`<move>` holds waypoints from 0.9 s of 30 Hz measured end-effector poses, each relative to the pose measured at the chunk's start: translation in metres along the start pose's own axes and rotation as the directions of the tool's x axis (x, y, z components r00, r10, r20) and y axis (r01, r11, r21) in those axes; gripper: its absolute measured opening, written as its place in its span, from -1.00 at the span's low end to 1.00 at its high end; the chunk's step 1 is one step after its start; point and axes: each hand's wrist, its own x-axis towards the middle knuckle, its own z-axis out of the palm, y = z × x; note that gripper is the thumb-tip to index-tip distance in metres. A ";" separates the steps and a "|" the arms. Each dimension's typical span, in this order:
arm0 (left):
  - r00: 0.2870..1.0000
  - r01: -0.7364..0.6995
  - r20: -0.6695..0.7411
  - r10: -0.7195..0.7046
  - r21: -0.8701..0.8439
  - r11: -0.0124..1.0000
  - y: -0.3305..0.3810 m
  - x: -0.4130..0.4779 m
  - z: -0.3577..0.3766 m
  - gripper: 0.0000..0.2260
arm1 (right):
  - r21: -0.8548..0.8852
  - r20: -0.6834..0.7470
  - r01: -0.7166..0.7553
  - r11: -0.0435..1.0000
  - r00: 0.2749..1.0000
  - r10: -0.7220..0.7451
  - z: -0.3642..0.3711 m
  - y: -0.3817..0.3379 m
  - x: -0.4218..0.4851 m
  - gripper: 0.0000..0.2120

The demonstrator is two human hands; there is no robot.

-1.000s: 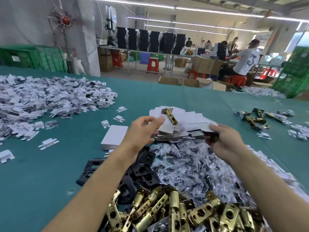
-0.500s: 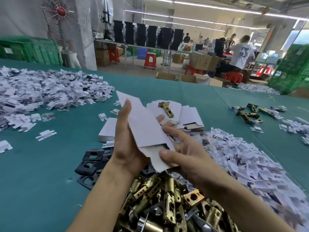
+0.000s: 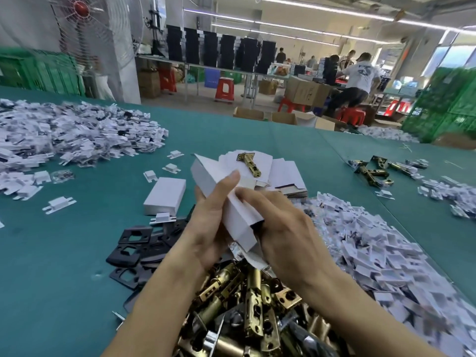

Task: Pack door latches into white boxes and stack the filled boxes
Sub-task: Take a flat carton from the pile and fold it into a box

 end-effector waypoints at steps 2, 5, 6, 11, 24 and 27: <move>0.992 -0.118 -0.038 0.122 0.095 0.989 -0.003 0.003 -0.004 -0.15 | 0.041 0.046 -0.070 0.997 0.997 0.068 0.001 0.005 -0.001 -0.51; 0.953 -0.259 -0.072 0.294 0.312 0.914 -0.005 0.007 -0.011 -0.20 | 0.182 0.180 -0.179 0.967 0.973 0.147 0.000 0.013 0.000 -0.51; 0.937 -0.294 -0.071 0.343 0.373 0.880 -0.006 0.008 -0.013 -0.19 | 0.269 0.131 -0.207 0.941 0.975 0.177 -0.003 0.014 0.001 -0.52; 0.809 -0.429 -0.029 0.587 0.655 0.623 -0.009 0.003 -0.013 0.01 | 0.479 -0.296 0.059 0.876 0.950 0.098 -0.014 -0.007 0.008 -0.61; 0.584 -0.563 0.223 0.780 0.804 0.191 -0.010 -0.004 -0.004 -0.50 | 0.448 -0.195 -0.105 0.888 0.958 0.212 0.002 -0.015 0.012 -0.78; 0.534 -0.598 0.343 0.772 0.799 0.059 -0.011 0.000 -0.007 -0.44 | 0.582 -0.287 -0.021 0.813 0.930 0.230 -0.007 -0.017 0.012 -0.84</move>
